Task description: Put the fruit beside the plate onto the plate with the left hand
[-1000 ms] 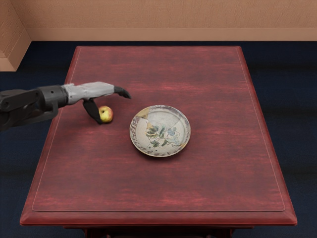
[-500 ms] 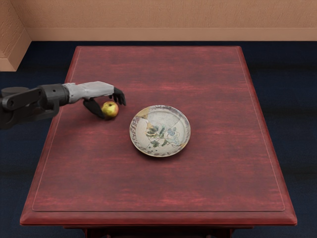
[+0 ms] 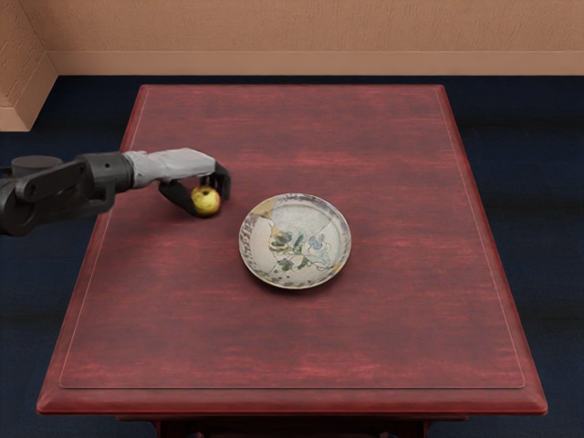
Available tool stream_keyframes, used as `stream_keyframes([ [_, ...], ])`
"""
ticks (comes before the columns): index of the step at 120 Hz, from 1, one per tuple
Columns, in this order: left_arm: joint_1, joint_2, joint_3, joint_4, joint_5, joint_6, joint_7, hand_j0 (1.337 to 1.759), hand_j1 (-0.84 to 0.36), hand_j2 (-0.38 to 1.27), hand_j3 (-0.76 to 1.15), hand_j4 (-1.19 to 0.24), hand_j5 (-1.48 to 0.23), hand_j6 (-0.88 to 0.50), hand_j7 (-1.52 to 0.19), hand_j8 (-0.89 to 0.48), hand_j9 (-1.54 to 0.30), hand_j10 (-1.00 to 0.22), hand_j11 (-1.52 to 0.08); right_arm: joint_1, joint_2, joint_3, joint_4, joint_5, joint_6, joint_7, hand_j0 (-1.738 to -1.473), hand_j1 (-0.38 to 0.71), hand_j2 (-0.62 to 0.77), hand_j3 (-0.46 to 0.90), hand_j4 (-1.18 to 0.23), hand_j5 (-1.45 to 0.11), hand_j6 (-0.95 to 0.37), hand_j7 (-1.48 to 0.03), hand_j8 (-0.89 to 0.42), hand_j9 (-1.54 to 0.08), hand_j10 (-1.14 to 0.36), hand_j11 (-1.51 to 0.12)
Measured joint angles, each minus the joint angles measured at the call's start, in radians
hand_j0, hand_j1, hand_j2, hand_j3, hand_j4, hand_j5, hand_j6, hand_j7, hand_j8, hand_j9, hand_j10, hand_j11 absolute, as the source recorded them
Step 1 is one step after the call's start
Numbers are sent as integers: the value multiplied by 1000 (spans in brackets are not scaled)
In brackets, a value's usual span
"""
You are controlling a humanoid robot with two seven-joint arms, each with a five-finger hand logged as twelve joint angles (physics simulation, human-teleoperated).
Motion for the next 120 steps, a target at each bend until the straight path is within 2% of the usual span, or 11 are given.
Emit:
stream_keyframes([
  [26, -1, -2, 1, 14, 6, -1, 0, 1657, -291, 370, 0, -647, -847, -527, -849, -538, -852, -642, -854, 0, 0, 0, 0, 0, 0, 0, -1658, -349, 0, 0, 0, 0, -1, 0, 0, 0, 0, 0],
  [43, 2, -13, 1, 24, 6, -1, 0, 1655, -285, 332, 0, -670, -884, -503, -889, -531, -890, -666, -891, 0, 0, 0, 0, 0, 0, 0, -1658, -349, 0, 0, 0, 0, -1, 0, 0, 0, 0, 0],
  [47, 9, -21, -1, 32, 3, 1, 1, 1654, -287, 403, 0, -686, -874, -506, -898, -524, -903, -669, -903, 0, 0, 0, 0, 0, 0, 0, -1658, -349, 0, 0, 0, 0, -1, 0, 0, 0, 0, 0],
  [50, 10, -23, -2, 36, 3, 0, 1, 1652, -347, 512, 0, -684, -884, -473, -916, -494, -919, -664, -919, 0, 0, 0, 0, 0, 0, 0, -1658, -349, 0, 0, 0, 0, -1, 0, -1, 0, 0, 0],
  [65, 11, -30, 0, 53, 5, -3, 0, 1652, -345, 375, 0, -650, -912, -432, -929, -458, -930, -671, -932, 0, 0, 0, 0, 0, 0, 0, -1658, -349, 0, 0, 0, 0, -1, 0, -1, 0, 0, 0],
  [109, 3, -34, 15, 65, 4, -4, 0, 1653, -332, 403, 0, -668, -921, -452, -931, -486, -948, -688, -952, 0, 0, 0, 0, 0, 0, 0, -1658, -349, 0, 0, 0, 0, -1, 0, 0, 0, 0, 0],
  [120, -18, -34, 22, 64, 1, -5, 0, 1653, -318, 352, 0, -665, -931, -454, -931, -489, -951, -694, -955, 0, 0, 0, 0, 0, 0, 0, -1658, -349, 0, 0, 0, 0, -1, 0, 0, 0, 0, 0],
])
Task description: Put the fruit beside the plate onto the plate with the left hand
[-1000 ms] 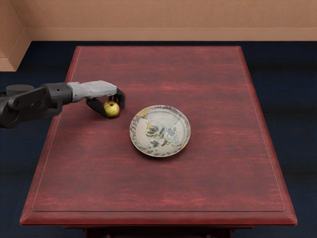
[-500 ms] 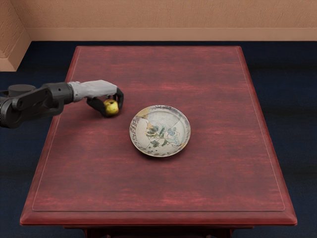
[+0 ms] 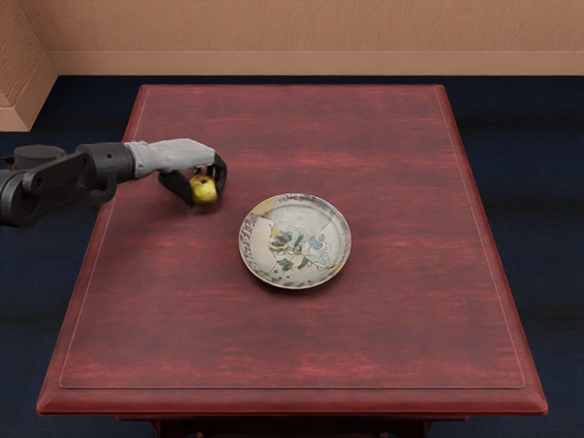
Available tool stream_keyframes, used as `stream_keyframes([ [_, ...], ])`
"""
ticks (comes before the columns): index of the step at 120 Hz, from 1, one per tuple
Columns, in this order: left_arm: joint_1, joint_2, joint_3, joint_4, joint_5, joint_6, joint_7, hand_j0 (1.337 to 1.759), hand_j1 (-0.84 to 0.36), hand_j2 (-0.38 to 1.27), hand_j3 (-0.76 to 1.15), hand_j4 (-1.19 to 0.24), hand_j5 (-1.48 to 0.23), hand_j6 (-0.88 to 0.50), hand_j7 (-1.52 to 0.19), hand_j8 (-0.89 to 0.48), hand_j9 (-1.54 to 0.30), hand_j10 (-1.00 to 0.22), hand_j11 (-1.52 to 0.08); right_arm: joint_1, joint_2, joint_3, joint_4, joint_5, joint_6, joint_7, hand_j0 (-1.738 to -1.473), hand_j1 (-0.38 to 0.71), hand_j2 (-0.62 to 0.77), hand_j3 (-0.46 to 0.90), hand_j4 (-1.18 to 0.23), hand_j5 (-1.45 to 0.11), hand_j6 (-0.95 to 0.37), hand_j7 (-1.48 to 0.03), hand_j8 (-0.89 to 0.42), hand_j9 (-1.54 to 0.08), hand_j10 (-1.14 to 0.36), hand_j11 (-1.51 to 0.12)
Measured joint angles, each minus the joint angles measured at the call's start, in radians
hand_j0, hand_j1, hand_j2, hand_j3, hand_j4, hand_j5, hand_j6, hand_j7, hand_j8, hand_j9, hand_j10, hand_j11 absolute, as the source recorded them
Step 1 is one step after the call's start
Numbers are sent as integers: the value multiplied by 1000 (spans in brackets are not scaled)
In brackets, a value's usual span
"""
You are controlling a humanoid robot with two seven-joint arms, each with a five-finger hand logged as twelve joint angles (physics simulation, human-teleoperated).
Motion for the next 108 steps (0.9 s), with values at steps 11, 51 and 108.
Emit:
stream_keyframes([
  [11, -50, 0, 2, -21, -11, -2, 0, 1654, -305, 366, 0, -667, -947, -459, -927, -497, -953, -697, -956, 0, 0, 0, 0, 0, 0, 0, -1658, -349, 0, 0, 0, 0, -1, 0, 0, 0, 0, 0],
  [51, -171, 18, -41, -251, -36, -4, 0, 1655, -302, 365, 0, -658, -967, -467, -921, -496, -950, -704, -953, 0, 0, 0, 0, 0, 0, 0, -1658, -349, 0, 0, 0, 0, -1, 0, 0, 0, 0, 0],
  [108, -163, 6, -105, -431, -24, 1, 0, 1656, -280, 309, 0, -647, -976, -465, -916, -501, -935, -699, -937, 0, 0, 0, 0, 0, 0, 0, -1658, -349, 0, 0, 0, 0, -1, 0, 0, 0, 0, 0],
])
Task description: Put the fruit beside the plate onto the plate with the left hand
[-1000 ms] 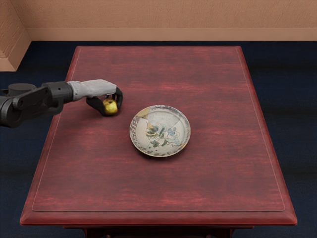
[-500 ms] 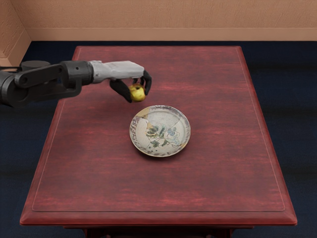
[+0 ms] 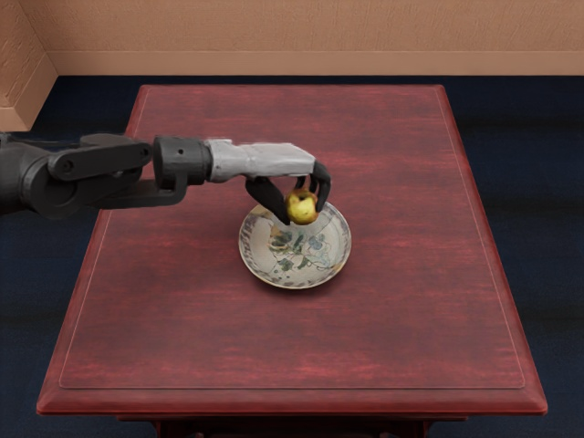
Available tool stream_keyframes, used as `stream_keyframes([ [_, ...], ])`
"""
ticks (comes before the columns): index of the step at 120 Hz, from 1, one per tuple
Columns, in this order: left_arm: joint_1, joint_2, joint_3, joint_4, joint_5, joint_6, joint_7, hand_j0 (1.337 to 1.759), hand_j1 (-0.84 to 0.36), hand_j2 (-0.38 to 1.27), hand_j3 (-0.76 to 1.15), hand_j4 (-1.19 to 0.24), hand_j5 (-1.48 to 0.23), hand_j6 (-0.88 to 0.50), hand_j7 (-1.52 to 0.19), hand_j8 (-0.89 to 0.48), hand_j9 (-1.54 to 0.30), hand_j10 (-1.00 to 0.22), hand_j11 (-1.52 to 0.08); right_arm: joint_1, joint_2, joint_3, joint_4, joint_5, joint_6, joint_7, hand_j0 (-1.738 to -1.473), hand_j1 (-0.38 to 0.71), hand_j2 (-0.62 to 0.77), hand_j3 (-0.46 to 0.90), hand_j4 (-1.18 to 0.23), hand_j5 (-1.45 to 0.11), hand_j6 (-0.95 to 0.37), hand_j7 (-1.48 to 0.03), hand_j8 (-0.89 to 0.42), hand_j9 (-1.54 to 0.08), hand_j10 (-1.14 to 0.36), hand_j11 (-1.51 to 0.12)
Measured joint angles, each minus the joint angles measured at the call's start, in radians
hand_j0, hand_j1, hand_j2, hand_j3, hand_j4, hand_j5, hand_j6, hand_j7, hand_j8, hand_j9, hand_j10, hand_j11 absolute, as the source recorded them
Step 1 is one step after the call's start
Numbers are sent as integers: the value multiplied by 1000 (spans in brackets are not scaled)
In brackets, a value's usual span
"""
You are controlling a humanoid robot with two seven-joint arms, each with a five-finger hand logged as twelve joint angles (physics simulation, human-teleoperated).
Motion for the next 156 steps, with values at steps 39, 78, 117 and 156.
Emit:
stream_keyframes([
  [39, 115, 2, -100, 37, -79, 3, 0, 1658, -65, 142, 0, -378, -519, -340, -505, -348, -510, -389, -510, 0, 0, 0, 0, 0, 0, 0, -1658, -349, 0, 0, 0, 0, -1, 0, 0, 0, 0, 0],
  [78, 252, 96, -312, 172, -390, -1, 0, 1658, 218, 40, 0, -120, -159, -113, -156, -114, -156, -122, -156, 0, 0, 0, 0, 0, 0, 0, -1658, -349, 0, 0, -1, 0, -1, 0, -1, 0, 0, 0],
  [117, 531, 108, -632, 269, -617, -3, 0, 1658, 285, 17, 0, -57, -74, -55, -74, -56, -74, -57, -74, 0, 0, 0, 0, 0, 0, 0, -1658, -349, 0, 0, 0, 0, -1, 0, 0, 0, 0, 0],
  [156, 657, 28, -771, 272, -688, 0, 0, 1658, 299, 11, 0, -42, -56, -42, -56, -42, -56, -42, -56, 0, 0, 0, 0, 0, 0, 0, -1658, -349, 0, 0, 0, 0, -1, 0, 0, 0, 0, 0],
])
